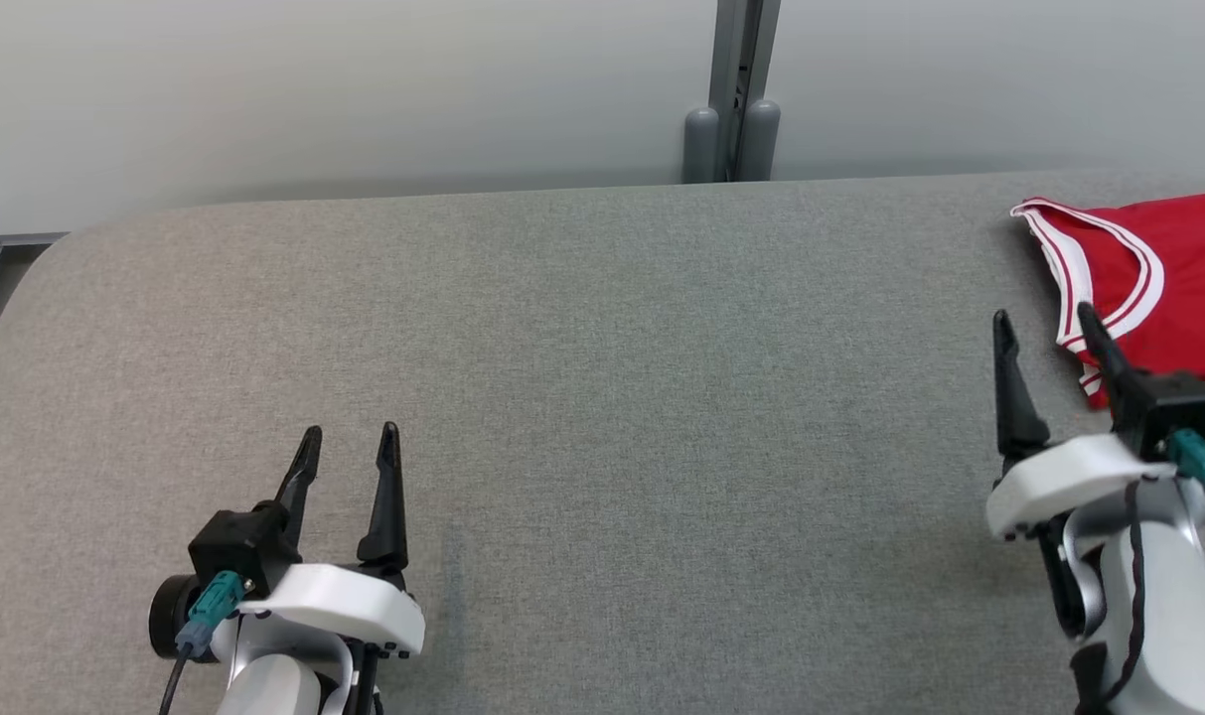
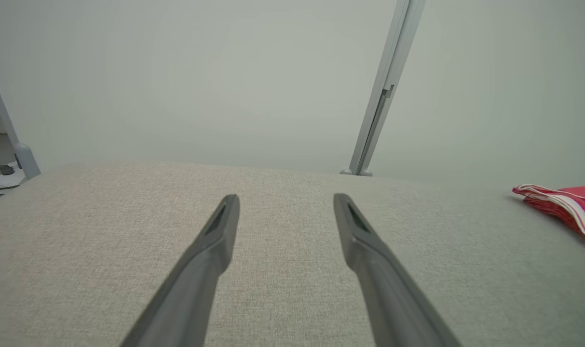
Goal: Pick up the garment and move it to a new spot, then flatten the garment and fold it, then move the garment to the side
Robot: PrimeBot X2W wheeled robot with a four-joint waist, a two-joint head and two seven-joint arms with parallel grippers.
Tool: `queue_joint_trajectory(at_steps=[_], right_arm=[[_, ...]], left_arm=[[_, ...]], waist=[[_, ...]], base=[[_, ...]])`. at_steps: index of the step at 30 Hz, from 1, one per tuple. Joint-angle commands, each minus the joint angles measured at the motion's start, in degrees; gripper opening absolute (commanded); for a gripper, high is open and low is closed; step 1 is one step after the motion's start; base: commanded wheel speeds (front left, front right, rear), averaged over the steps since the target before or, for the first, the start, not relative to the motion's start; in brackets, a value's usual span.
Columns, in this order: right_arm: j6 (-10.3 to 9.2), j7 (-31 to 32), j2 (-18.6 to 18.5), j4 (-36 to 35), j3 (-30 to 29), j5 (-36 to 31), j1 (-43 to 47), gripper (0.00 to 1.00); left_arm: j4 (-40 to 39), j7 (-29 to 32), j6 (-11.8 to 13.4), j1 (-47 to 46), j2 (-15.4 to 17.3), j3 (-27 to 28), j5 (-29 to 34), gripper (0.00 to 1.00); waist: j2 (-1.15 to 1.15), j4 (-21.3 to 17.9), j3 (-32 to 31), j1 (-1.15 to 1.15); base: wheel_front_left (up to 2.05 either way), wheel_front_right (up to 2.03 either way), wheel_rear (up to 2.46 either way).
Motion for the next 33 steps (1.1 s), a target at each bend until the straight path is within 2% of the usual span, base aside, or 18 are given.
queue_joint_trajectory(at_steps=[1, 8, 13, 23, 33], right_arm=[[-0.02, -0.4, 0.2, -2.4, 0.7, 1.1, 3.0, 1.0], [-0.02, -0.3, 0.4, -12.0, 5.0, 9.0, 14.3, 1.0], [-0.02, 0.2, 0.4, -16.3, 8.0, 13.7, 19.0, 1.0], [-0.02, 2.0, 0.5, -19.2, 8.1, 14.9, 21.7, 1.0], [-0.01, 2.8, 0.5, -19.6, 7.1, 14.6, 22.1, 1.0]], left_arm=[[0.0, 0.0, 0.5, 1.0, 0.3, 0.5, 0.2, 1.0], [-2.8, 0.0, -0.1, 4.1, 0.0, 0.6, -0.5, 1.0], [-4.2, 0.0, 0.3, 6.6, 0.0, -0.1, -1.0, 1.0], [-4.7, 0.0, 1.7, 7.1, 0.0, -0.6, -1.0, 1.0], [-4.4, 0.0, 1.3, 7.1, 0.0, -0.4, -0.9, 1.0]], waist=[[0.0, 0.5, -0.5, 0.0], [0.0, 2.1, -1.8, 0.0], [0.0, 2.1, -2.0, 0.0], [0.0, 2.4, -2.5, 0.0], [0.0, 3.0, -2.5, 0.0]], base=[[0.0, 0.0, 0.0], [0.0, 0.0, 0.0], [0.0, 0.0, 0.0], [0.0, 0.0, 0.0], [0.0, 0.0, 0.0]])
